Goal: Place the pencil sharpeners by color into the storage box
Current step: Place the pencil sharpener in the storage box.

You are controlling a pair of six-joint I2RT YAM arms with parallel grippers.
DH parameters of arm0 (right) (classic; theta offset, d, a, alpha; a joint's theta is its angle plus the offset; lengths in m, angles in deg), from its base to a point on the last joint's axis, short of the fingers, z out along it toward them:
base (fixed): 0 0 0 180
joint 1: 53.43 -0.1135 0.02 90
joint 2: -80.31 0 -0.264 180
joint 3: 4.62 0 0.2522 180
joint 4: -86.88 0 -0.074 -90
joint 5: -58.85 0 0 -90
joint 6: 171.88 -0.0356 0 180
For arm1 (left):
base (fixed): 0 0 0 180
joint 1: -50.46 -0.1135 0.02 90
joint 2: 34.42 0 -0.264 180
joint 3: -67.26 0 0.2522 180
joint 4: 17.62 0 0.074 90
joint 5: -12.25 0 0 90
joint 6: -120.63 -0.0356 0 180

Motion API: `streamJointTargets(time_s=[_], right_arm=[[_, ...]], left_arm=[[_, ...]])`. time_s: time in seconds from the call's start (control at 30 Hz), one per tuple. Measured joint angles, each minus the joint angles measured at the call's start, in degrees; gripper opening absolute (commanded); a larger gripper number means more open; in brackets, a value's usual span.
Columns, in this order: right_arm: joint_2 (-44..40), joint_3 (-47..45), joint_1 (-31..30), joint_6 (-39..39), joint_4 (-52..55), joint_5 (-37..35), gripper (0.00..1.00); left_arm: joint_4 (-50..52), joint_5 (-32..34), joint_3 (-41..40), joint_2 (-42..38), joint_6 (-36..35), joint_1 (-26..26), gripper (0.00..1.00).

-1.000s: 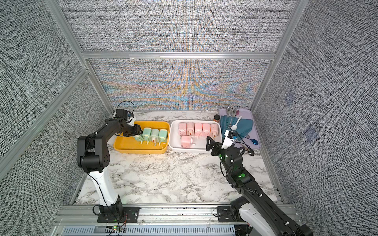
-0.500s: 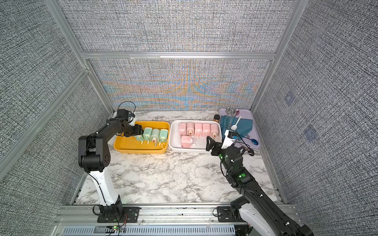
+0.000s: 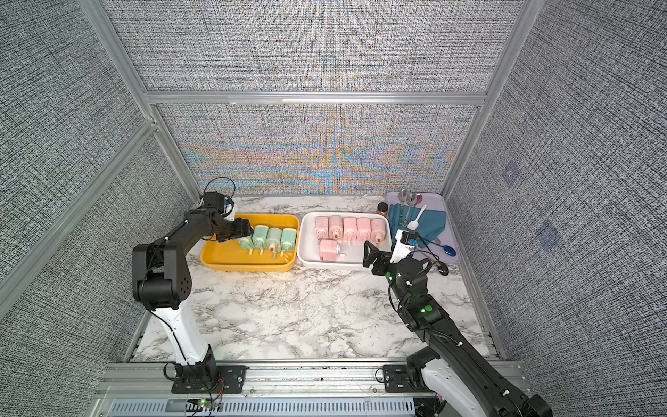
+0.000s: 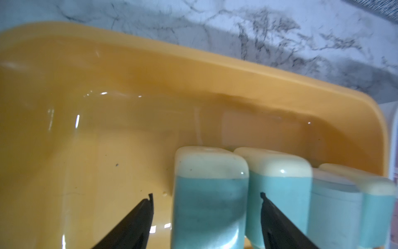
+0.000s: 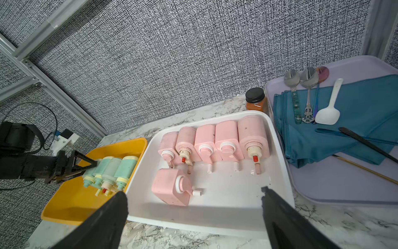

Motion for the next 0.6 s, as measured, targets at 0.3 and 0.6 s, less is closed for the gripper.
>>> streamJointTargets(time_s=[0.3, 0.6], right_arm=[[4.2, -2.8, 0.6, 4.0, -2.1, -5.2, 0.99], [9.6, -5.6, 9.6, 13.3, -6.5, -9.3, 0.99]], left_arm=[[-3.1, -0.8, -6.9, -8.5, 1.5, 0.0, 0.98], [-10.6, 2.3, -24.7, -25.3, 2.2, 0.0, 0.99]])
